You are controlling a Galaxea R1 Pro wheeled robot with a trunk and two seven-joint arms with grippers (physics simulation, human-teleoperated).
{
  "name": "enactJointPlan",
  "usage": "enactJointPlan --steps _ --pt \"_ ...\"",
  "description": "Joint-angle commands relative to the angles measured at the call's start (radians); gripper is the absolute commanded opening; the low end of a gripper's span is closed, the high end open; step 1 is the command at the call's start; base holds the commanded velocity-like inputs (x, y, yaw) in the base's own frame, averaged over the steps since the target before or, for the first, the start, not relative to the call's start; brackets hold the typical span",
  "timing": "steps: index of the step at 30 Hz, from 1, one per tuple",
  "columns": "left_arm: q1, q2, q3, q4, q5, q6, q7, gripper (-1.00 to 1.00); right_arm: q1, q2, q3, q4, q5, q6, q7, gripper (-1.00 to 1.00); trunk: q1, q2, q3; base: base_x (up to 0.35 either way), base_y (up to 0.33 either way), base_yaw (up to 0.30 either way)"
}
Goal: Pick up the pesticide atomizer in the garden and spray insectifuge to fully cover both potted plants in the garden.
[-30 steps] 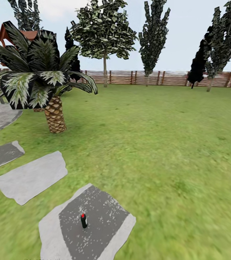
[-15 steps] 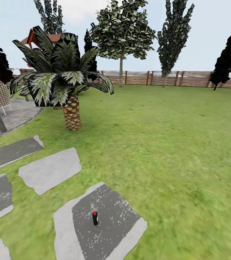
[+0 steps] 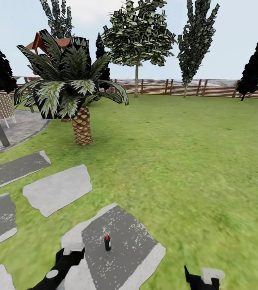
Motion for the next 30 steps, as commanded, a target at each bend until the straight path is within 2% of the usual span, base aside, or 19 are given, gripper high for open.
enactJointPlan --steps 1,3,4,5,9,13,19,23,30 --pt "-0.026 -0.002 0.000 0.002 0.001 0.002 0.002 1.00 -0.019 0.001 -0.001 -0.012 0.000 -0.003 0.001 1.00 0.000 0.000 -0.001 0.000 0.000 0.000" --pt "-0.052 -0.007 0.000 0.001 0.000 0.019 0.004 1.00 -0.049 0.002 0.000 -0.020 0.000 -0.002 0.002 1.00 0.000 0.000 -0.001 0.000 0.000 0.000" --pt "-0.093 -0.014 -0.001 0.000 -0.001 0.074 0.009 1.00 -0.091 0.003 0.000 -0.024 0.000 -0.001 0.003 1.00 0.000 0.000 -0.001 0.000 0.000 0.000" --pt "-0.115 -0.015 -0.001 0.001 -0.001 0.111 0.011 1.00 -0.107 0.003 0.000 -0.025 0.001 -0.001 0.003 1.00 0.000 0.000 -0.001 0.000 0.000 0.000" --pt "-0.157 -0.014 0.001 0.001 0.004 0.190 0.012 1.00 -0.129 0.003 0.001 -0.027 0.002 -0.002 0.004 1.00 0.000 0.000 -0.001 0.000 0.000 0.000" --pt "-0.161 -0.014 -0.001 0.002 -0.002 0.172 0.012 1.00 -0.134 0.003 0.003 -0.028 0.003 -0.002 0.006 1.00 0.000 0.000 -0.001 0.000 0.000 0.000" --pt "-0.161 -0.012 -0.002 0.001 -0.006 0.110 0.010 1.00 -0.134 0.002 0.057 -0.028 0.032 -0.002 0.005 1.00 0.000 0.000 -0.001 0.000 0.000 0.000" --pt "-0.160 -0.010 -0.003 0.001 -0.005 0.106 0.010 1.00 -0.135 0.002 0.064 -0.027 0.037 -0.002 0.005 1.00 0.000 0.000 -0.001 0.055 -0.083 0.000" --pt "-0.159 -0.011 -0.003 0.000 0.004 0.104 0.005 1.00 -0.135 -0.001 0.066 -0.026 0.038 -0.002 0.005 1.00 0.000 0.000 -0.001 0.095 -0.243 0.006"
